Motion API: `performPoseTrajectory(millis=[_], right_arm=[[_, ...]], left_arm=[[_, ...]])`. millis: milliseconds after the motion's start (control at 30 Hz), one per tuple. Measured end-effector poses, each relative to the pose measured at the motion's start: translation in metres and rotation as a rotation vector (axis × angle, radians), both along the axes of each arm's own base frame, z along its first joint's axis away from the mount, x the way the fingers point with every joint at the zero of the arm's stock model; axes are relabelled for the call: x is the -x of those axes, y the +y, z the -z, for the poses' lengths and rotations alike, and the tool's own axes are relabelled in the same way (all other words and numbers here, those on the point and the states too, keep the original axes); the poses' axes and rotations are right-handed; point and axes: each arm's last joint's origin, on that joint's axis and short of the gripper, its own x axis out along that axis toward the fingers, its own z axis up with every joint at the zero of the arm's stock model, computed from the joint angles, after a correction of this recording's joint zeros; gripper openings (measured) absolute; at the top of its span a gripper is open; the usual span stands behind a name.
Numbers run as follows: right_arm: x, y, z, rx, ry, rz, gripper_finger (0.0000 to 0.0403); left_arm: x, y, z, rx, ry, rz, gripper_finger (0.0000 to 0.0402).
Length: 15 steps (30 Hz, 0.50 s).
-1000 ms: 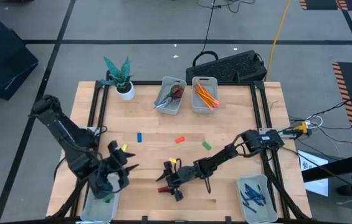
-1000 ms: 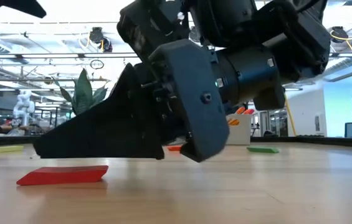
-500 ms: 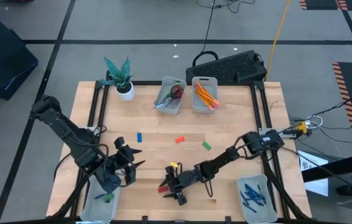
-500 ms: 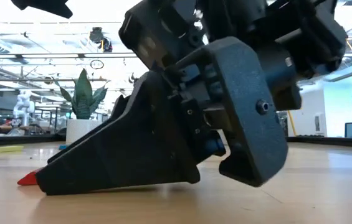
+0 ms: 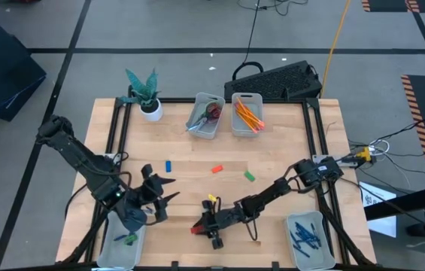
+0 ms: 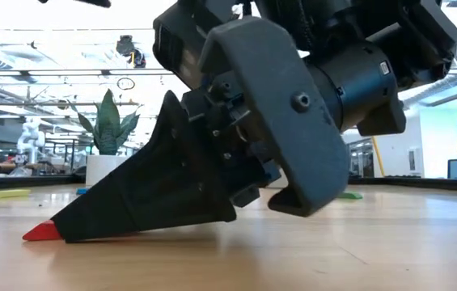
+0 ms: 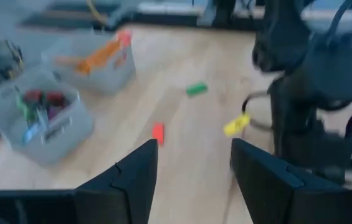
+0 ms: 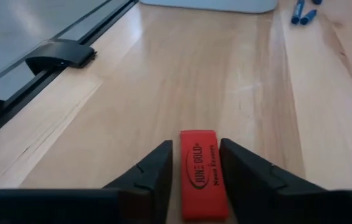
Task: Sort crayons/erasers/pens/pencils in bins
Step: Put the red eraser into the bottom left bin
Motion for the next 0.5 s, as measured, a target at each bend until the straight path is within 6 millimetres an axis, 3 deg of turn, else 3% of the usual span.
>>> performPoseTrajectory(millis=[133,267,367,500], right_arm=[[0.000,0.000,0.001,0.002,0.006,0.006,0.0097],[0.000,-0.001,0.001,0.001,0.009,0.009,0.0074],[0.000,-0.001,0.000,0.030,-0.012,0.016,0.0065],[0.004,0.005,-0.019,0.119,-0.052,-0.018,0.0069]], left_arm=[[-0.005,-0.009,-0.008,-0.072,-0.097,0.046,0.0207],[-0.009,-0.017,0.000,-0.141,-0.182,0.123,0.0207],[-0.008,-0.015,0.020,-0.139,-0.204,0.152,0.0207],[-0.005,-0.001,0.053,-0.009,-0.173,0.101,0.0207]])
